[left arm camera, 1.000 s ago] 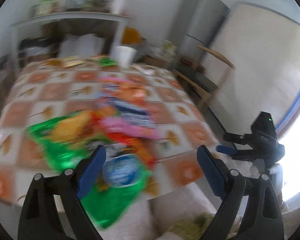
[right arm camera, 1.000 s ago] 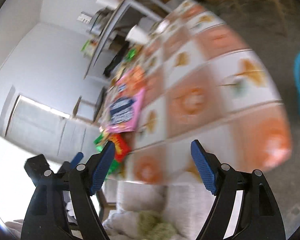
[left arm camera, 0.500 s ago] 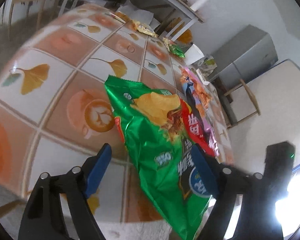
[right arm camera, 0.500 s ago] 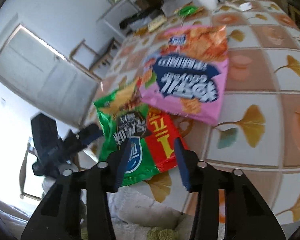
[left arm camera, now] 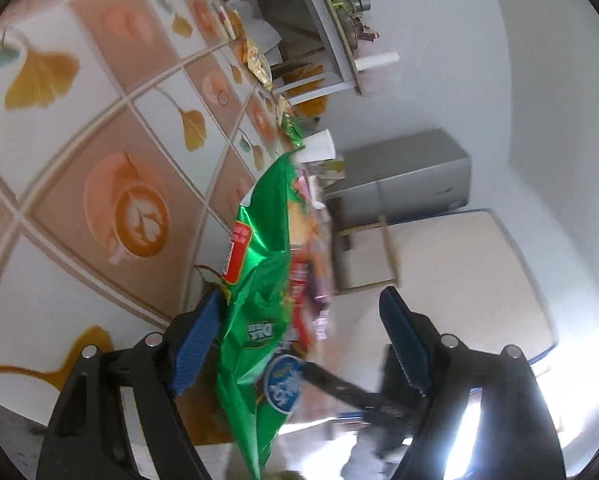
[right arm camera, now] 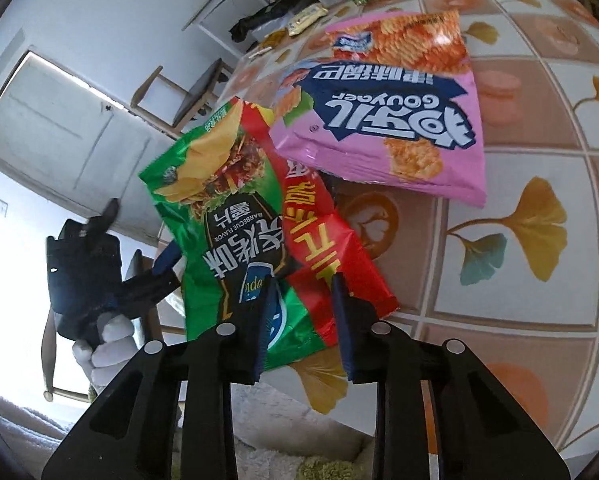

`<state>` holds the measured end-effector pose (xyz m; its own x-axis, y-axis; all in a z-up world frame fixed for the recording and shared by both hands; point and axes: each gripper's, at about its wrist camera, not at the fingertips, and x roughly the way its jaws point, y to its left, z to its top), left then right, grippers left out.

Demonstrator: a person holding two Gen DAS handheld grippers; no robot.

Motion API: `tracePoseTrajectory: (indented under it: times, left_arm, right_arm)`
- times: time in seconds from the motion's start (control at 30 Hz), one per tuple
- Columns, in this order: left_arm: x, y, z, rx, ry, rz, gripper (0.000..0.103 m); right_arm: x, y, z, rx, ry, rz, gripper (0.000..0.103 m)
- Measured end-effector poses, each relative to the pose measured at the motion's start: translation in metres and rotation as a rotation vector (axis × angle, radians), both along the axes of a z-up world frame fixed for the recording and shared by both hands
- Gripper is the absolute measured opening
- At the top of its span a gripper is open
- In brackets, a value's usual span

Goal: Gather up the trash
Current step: 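Grasp the green chip bag with the left gripper and lift it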

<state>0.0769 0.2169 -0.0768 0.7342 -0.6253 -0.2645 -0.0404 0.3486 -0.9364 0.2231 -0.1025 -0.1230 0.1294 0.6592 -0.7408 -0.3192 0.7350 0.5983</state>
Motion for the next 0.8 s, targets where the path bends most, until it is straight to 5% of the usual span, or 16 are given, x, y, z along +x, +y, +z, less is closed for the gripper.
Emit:
tracePoseTrajectory:
  times: [0.27, 0.43, 0.5, 0.63, 0.8]
  left_arm:
    - [0.000, -0.009, 0.006, 0.058, 0.004, 0.000, 0.074]
    - [-0.006, 0.000, -0.008, -0.185, -0.032, -0.008, 0.074]
    - [-0.005, -0.004, -0.013, -0.188, 0.001, -0.025, 0.071]
    - [0.000, -0.025, 0.004, 0.031, 0.038, -0.044, 0.067]
    - [0.009, -0.062, 0.018, 0.508, 0.129, -0.065, 0.039]
  right_arm:
    - [0.001, 0.001, -0.001, 0.008, -0.002, -0.012, 0.024]
    - [-0.004, -0.005, -0.001, 0.012, -0.006, -0.015, 0.022]
    - [-0.005, -0.004, -0.001, 0.018, -0.008, -0.007, 0.022]
    - [-0.006, 0.000, 0.000, 0.012, -0.016, 0.005, 0.022]
    - [-0.005, -0.007, 0.007, 0.015, -0.023, 0.017, 0.029]
